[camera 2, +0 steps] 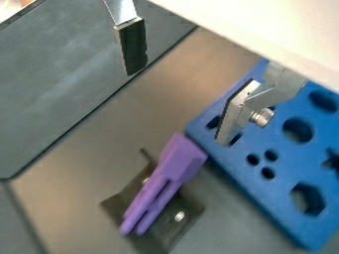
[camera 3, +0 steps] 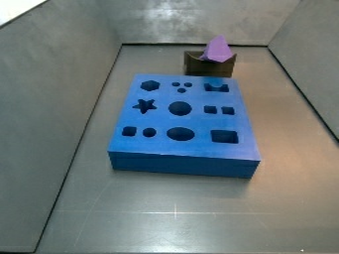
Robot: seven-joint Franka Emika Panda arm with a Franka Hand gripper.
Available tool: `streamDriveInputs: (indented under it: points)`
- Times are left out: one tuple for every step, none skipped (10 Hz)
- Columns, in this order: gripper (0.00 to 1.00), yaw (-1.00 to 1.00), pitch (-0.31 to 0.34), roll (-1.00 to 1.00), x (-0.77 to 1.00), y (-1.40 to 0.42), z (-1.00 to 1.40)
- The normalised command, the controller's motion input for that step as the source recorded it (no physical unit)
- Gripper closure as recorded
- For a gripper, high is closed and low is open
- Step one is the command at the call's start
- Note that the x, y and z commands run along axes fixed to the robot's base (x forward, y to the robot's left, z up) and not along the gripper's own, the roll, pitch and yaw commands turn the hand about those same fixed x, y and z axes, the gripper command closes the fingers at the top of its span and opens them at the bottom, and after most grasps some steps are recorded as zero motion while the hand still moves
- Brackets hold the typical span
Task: Pick up the 3 prong object. Move up. Place the 3 prong object on the fixture. Regrasp the 3 prong object. Move to above the board. Insert the 3 prong object.
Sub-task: Regrasp the 3 prong object.
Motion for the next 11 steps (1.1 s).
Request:
streamDriveInputs:
  points:
    - [0.0,0.03,0.076,1.0,0.05,-0.03,0.0]
    - [0.0,0.04,0.093,1.0,0.06,-0.03,0.0]
    - [0.0,0.05,0.109,1.0,0.08,-0.04,0.0]
    - [0.0,0.06,0.131,1.0,0.1,-0.04,-0.01]
    - [0.0,0.08,0.151,1.0,0.1,-0.04,-0.01]
    - [0.0,0.1,0.169,1.0,0.1,-0.04,0.0]
    - [0.0,0.12,0.188,1.0,0.09,-0.04,-0.01]
    - [0.0,0.18,0.213,1.0,0.1,-0.05,-0.01]
    - [0.0,0.21,0.208,0.89,0.1,-0.05,-0.01]
    - [0.0,0.23,0.178,0.7,0.1,-0.05,-0.01]
    - [0.0,0.24,0.14,0.51,0.1,-0.05,-0.01]
